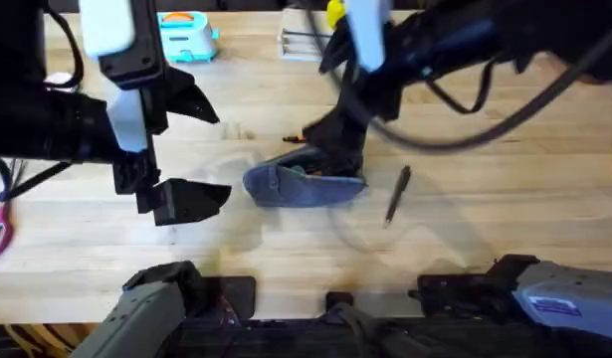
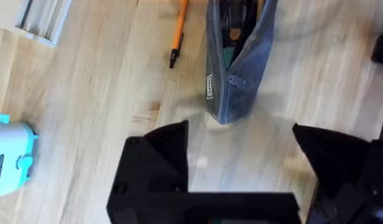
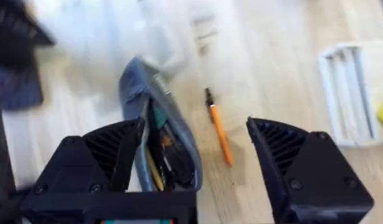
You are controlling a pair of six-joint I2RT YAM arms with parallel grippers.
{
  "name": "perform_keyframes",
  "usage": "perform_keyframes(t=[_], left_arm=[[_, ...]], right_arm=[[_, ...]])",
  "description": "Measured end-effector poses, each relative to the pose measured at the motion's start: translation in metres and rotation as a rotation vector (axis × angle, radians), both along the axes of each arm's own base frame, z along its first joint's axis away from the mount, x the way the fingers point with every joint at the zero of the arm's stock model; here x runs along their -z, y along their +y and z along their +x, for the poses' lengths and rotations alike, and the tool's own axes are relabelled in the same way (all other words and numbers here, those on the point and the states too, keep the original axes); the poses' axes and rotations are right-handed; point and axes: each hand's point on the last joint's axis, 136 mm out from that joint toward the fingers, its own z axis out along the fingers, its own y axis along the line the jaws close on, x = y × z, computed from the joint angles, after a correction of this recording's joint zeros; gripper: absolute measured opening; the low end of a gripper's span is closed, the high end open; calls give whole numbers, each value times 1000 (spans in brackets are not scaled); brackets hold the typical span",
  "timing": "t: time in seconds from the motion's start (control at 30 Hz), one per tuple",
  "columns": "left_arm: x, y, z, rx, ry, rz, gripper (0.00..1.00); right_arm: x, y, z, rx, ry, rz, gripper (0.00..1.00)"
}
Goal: Unzip the bag, pick up the pens from the table one at a time and place them inside, then zip the bag closed.
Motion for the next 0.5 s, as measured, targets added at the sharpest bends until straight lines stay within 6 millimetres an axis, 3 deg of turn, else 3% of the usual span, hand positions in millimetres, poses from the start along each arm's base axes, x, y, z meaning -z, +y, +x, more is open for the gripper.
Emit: perform_keyframes(t=[0.17,0.5], left_arm=[[0,0,0,0,0,0,993],[0,0,0,0,0,0,993]], right_arm=[[-5,-17,16,196,111,67,997],[0,-20,15,389,303,132,997]])
